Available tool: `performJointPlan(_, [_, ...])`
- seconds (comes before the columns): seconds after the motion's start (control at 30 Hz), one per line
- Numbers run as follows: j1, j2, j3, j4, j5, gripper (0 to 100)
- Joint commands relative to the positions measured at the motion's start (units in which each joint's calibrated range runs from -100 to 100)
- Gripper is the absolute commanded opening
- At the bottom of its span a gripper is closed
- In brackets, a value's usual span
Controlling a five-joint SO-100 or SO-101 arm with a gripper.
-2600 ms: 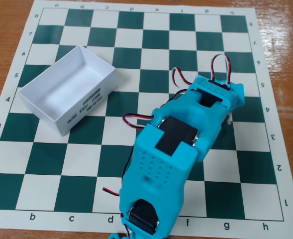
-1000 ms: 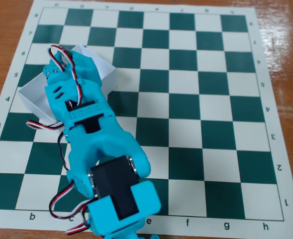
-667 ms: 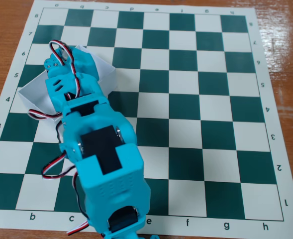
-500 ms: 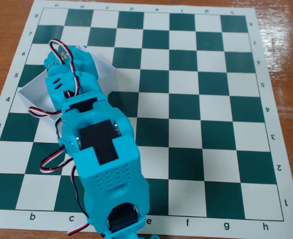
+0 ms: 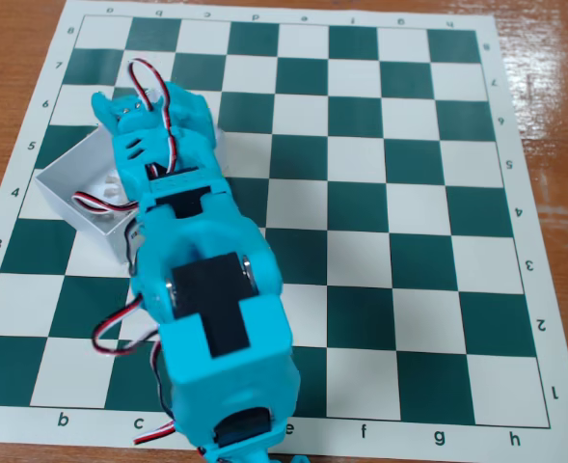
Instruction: Grab the toy horse and put it in the box.
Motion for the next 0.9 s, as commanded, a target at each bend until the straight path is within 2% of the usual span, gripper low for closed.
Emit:
performJointPlan(0.0, [4.11, -13.07, 4.98, 6.48, -0.83, 28])
performJointPlan(0.27, [12.46, -42.89, 28.19, 20.85, -0.83, 28])
performJointPlan(0.47, [15.75, -64.3, 41.94, 37.46, -0.83, 28])
performJointPlan(0.67, [16.46, -80.94, 50.95, 51.17, -0.83, 28])
performJointPlan(0.87, [15.46, -87.84, 50.95, 65.62, -1.91, 28])
